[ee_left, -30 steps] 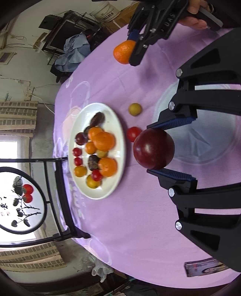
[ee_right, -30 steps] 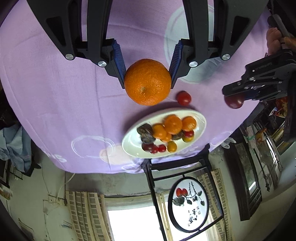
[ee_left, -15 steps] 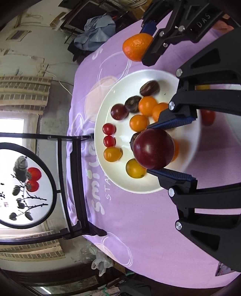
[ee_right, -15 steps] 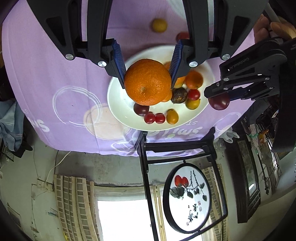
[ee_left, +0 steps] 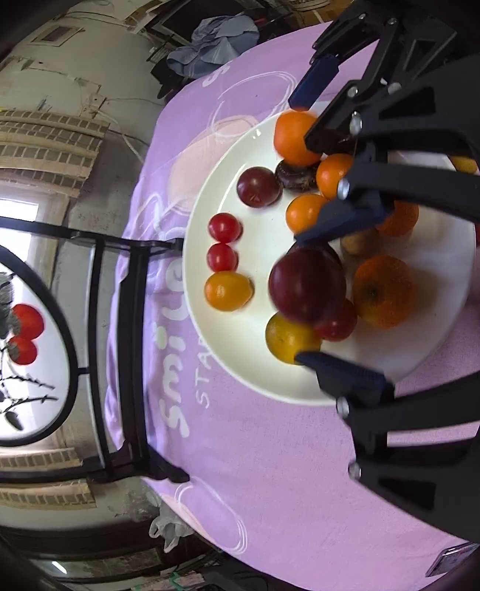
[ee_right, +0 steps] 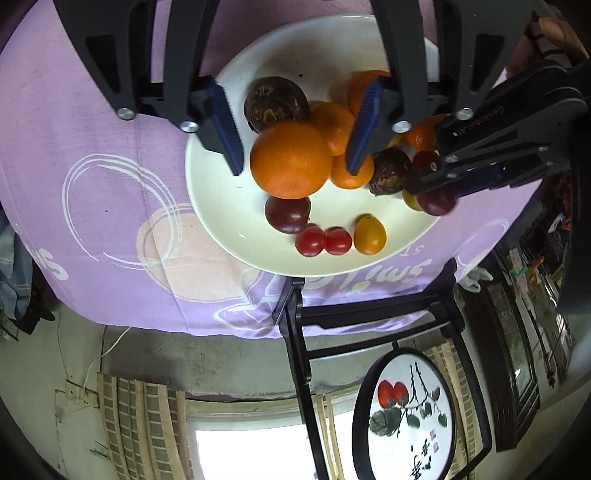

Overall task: Organize fruits
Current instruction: 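Carry both fruits over the white plate and open both grippers, then grasp the small yellow tomato with the right gripper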

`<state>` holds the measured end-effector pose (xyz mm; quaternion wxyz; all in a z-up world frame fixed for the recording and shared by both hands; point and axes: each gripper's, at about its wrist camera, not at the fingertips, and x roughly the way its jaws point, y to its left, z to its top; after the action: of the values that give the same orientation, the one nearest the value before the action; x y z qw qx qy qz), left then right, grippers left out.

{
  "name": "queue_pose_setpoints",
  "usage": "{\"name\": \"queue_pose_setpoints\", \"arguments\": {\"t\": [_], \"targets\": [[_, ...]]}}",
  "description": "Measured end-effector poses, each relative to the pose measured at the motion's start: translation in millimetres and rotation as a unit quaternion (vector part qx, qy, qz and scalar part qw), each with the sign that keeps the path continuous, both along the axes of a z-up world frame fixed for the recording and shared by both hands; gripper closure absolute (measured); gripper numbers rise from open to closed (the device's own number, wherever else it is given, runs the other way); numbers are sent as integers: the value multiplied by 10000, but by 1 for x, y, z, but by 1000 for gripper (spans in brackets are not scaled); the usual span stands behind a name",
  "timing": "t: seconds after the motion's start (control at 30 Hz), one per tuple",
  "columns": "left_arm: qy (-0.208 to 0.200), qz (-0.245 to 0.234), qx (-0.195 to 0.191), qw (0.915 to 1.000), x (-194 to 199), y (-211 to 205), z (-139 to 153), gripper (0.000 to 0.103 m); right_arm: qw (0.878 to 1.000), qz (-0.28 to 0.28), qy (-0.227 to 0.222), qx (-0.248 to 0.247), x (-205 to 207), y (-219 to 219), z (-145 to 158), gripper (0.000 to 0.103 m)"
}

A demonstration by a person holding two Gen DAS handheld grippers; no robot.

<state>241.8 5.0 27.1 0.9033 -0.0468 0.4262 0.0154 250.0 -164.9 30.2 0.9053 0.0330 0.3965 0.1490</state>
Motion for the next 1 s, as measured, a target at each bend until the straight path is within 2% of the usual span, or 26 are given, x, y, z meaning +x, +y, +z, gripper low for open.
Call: {"name": "queue_pose_setpoints", "arguments": {"t": [0.03, 0.13, 0.3, 0.53, 0.87, 1.0], "targets": [[-109, -15, 39, 9999, -5, -1, 3, 34, 10000, 11, -35, 15, -3, -1, 2, 43], [-189, -71, 153, 9997, -15, -3, 12, 32, 9999, -2, -135, -2, -14, -7, 9, 43], [-359, -63, 53, 9993, -43, -4, 28, 24, 9999, -31, -31, 99, -34, -21, 13, 43], [-446, -229, 62, 9987, -91, -14, 40, 16, 9998, 98, -21, -186, -78, -27, 13, 42], [-107, -322, -75, 9994, -159, -15, 13, 15, 9992, 237, 21, -323, -136, -29, 7, 42], [75, -388, -56, 9992, -172, -14, -4, 15, 9987, 268, 187, -387, -146, -28, -4, 42]]}}
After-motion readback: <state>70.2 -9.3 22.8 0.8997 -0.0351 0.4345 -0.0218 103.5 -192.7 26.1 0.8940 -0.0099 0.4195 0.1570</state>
